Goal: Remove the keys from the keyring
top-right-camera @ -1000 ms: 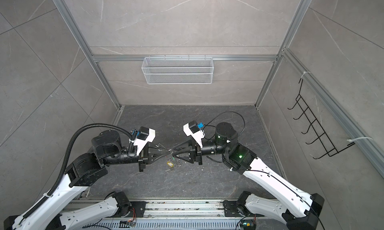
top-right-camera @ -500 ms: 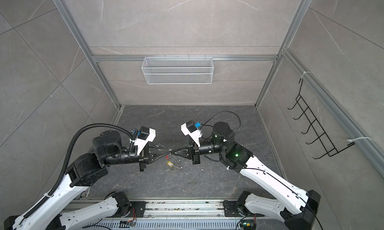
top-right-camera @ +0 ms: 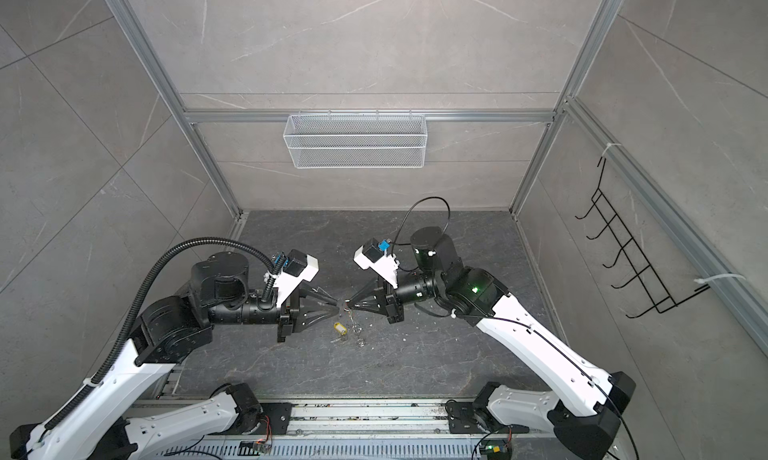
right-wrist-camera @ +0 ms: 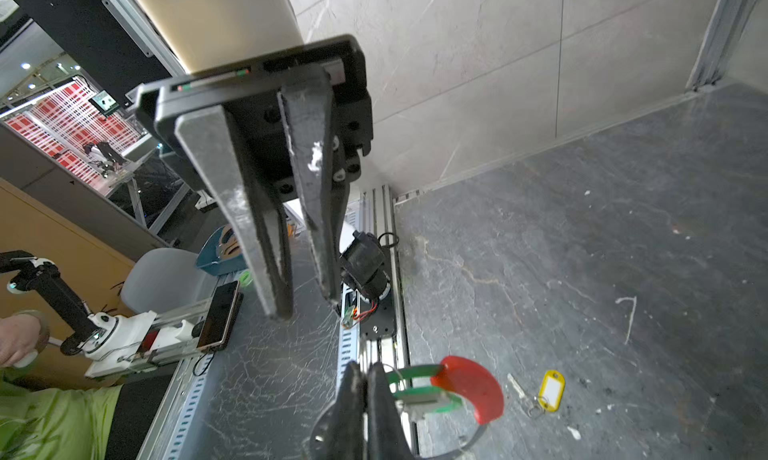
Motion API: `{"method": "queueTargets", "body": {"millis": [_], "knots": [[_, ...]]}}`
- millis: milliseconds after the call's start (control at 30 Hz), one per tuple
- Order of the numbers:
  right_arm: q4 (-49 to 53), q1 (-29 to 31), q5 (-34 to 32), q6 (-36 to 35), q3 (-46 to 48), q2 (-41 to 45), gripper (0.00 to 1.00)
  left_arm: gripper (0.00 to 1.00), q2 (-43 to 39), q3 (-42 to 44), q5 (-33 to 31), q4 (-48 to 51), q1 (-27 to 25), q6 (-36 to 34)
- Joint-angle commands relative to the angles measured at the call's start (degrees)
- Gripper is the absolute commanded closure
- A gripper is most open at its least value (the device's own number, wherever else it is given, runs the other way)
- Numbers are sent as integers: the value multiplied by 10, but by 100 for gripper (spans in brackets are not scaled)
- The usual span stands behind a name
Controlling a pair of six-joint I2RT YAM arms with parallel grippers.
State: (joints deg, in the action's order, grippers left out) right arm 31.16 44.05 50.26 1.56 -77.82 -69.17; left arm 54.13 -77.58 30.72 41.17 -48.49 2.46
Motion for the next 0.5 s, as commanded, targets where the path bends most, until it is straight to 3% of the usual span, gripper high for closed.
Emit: {"method": "queueTargets", "body": {"millis": [0, 467], "knots": [[81, -3, 26, -50, -29, -9, 100, 77, 17, -20, 51, 31, 9, -14], [111, -3, 29, -66, -58, -15, 100, 75, 61, -45, 108, 50, 23, -20]]}}
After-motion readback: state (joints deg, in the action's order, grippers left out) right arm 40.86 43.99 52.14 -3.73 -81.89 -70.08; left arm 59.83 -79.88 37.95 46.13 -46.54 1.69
